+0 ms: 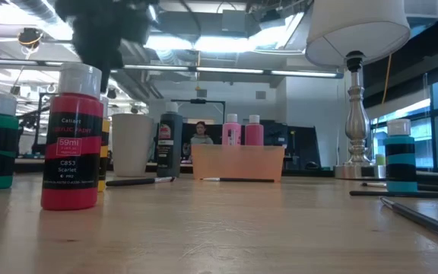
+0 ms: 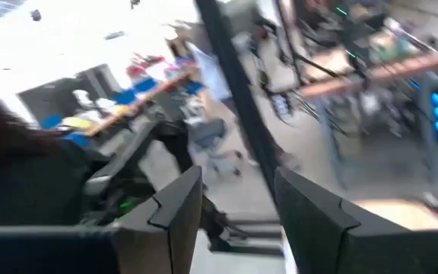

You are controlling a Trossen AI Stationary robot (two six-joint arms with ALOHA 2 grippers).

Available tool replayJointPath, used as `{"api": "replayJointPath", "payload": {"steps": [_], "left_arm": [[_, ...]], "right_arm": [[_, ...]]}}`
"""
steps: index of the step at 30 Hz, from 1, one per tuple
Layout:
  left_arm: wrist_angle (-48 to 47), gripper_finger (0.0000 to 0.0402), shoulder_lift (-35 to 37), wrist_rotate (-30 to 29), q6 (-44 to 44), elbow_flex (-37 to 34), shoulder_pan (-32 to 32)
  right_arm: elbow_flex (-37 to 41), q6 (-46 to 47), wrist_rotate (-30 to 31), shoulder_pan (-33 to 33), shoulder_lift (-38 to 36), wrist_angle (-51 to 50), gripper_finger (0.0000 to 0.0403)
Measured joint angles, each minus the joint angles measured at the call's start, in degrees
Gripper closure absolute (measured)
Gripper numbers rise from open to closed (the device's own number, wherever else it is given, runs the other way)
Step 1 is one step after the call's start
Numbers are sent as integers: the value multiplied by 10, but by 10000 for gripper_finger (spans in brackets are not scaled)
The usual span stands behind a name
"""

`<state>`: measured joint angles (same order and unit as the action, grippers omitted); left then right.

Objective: Pick & Place Paint Supplies
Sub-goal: Put the black paint brush into the white cup

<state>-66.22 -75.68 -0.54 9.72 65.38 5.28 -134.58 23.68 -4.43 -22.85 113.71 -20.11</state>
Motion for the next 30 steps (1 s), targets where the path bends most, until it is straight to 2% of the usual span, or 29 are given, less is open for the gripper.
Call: {"api": "replayJointPath", "payload": {"steps": [9, 13, 18, 24, 30], "left_arm": [[5, 400, 85, -37, 23, 87, 0], [48, 400, 144, -69, 53, 93, -2], [160, 400, 227, -133, 61, 73, -15], [279, 400, 296, -135, 51, 38, -16], [354, 400, 355, -126, 58, -57, -16]], "right_arm": [[0, -76, -9, -22, -2, 24, 232], [0, -112, -18, -28, -4, 16, 232], [0, -133, -36, -28, -13, -3, 232], [0, -137, -53, -28, -15, -28, 232], [0, -145, -52, -27, -15, -70, 232]]}}
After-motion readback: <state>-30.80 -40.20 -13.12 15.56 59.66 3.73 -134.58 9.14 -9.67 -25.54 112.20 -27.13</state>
